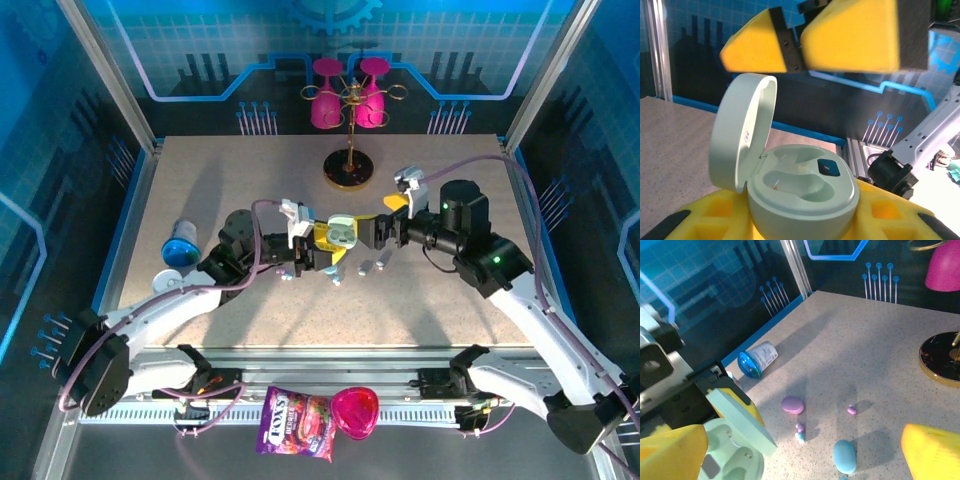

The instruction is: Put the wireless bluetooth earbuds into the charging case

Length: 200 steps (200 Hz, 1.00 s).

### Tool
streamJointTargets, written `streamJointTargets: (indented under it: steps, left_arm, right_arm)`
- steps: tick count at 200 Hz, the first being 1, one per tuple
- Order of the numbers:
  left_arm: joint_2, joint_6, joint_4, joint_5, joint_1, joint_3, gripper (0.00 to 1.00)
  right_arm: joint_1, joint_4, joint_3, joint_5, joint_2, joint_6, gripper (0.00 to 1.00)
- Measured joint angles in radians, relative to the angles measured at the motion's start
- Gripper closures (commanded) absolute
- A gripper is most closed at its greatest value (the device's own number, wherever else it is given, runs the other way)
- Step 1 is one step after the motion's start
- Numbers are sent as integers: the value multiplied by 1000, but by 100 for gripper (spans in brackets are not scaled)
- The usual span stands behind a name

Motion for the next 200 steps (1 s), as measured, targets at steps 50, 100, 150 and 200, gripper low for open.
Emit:
streamJointTargets:
  steps: [50,100,150,200]
  left_arm:
    - [41,-36,108,-3,94,0,84]
    - [64,-37,223,-3,119,-11,85]
    - [90,-63,323,10,119,-84,85]
    - [62,-52,348,16,119,-159,85]
  right_arm:
    - [-108,89,-60,0,-34,138,0]
    - [-266,77,-194,-48,-16,213,0]
    - [-230,-29,-229,16,91,180,0]
    - [-102,-124,-252,149,253,141,0]
